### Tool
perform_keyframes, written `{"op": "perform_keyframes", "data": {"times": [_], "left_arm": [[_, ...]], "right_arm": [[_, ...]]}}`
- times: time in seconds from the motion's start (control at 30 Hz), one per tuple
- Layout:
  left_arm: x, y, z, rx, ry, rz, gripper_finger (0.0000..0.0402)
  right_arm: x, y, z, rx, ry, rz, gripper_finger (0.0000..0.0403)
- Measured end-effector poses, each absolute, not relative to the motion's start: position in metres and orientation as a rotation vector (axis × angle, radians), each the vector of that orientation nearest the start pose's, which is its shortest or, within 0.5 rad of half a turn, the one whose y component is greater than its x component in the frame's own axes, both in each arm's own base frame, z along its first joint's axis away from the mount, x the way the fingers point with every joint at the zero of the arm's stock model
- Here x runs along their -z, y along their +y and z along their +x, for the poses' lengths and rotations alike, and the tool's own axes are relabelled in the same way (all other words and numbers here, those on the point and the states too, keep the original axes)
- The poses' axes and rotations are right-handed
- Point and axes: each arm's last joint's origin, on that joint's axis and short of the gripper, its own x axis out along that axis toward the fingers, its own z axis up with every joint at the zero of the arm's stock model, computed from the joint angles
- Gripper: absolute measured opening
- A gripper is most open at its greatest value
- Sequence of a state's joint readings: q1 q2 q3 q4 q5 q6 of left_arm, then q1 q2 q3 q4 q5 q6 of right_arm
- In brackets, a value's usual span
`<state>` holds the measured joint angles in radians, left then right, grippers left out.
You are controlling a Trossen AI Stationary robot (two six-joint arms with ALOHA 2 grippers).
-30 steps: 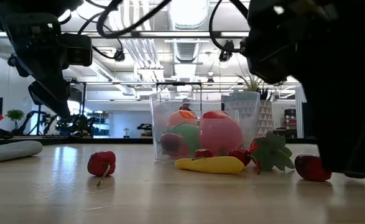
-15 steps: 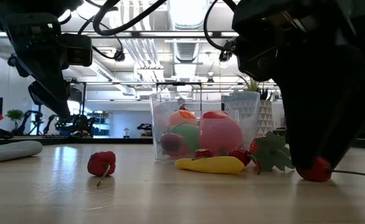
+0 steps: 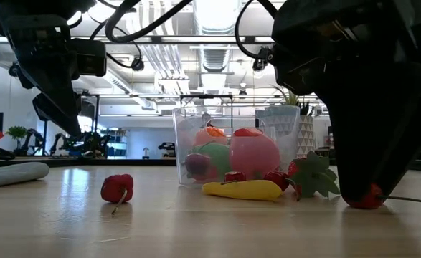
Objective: Pick and placing Produce into tupperware
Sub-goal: Put the red cherry into the transparent bin
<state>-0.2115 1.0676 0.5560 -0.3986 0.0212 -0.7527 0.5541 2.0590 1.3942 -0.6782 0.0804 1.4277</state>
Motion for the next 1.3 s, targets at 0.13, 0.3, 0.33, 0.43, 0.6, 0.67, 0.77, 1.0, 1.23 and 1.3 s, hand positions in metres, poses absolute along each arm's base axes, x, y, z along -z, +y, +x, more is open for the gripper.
{"op": "perform_keyframes", "data": {"times": [0.13,0.3,0.33,0.43,0.6,0.67,0.77,1.0,1.23,1.3], "left_arm": [[-0.1908,-0.0415,0.1906,-0.135,0.939,-0.61,0.0239],[-0.1908,-0.0415,0.1905,-0.139,0.938,-0.607,0.0239],[-0.1908,-0.0414,0.1906,-0.14,0.936,-0.606,0.0239],[-0.1908,-0.0414,0.1906,-0.141,0.936,-0.606,0.0239],[-0.1908,-0.0414,0.1906,-0.142,0.936,-0.606,0.0239],[-0.1908,-0.0414,0.1906,-0.142,0.936,-0.606,0.0239],[-0.1908,-0.0413,0.1906,-0.143,0.935,-0.605,0.0239],[-0.1908,-0.0413,0.1906,-0.144,0.935,-0.604,0.0239],[-0.1908,-0.0413,0.1906,-0.144,0.935,-0.604,0.0239],[-0.1908,-0.0413,0.1906,-0.144,0.935,-0.604,0.0239]], "right_arm": [[-0.1395,0.2059,0.3384,0.546,1.265,0.77,0.0136],[-0.1395,0.2056,0.3387,0.547,1.265,0.773,0.0124],[-0.1393,0.2057,0.3388,0.549,1.264,0.775,0.0124],[-0.1394,0.2059,0.3392,0.548,1.261,0.779,0.0122],[-0.1395,0.2062,0.3396,0.552,1.256,0.793,0.0122],[-0.1396,0.2063,0.3397,0.55,1.257,0.795,0.0122],[-0.1408,0.2062,0.3398,0.547,1.258,0.803,0.0122],[-0.1409,0.2058,0.3392,0.552,1.259,0.805,0.0099],[-0.1411,0.2058,0.3392,0.557,1.257,0.812,0.0079],[-0.1411,0.2058,0.3392,0.559,1.256,0.816,0.0082]]}}
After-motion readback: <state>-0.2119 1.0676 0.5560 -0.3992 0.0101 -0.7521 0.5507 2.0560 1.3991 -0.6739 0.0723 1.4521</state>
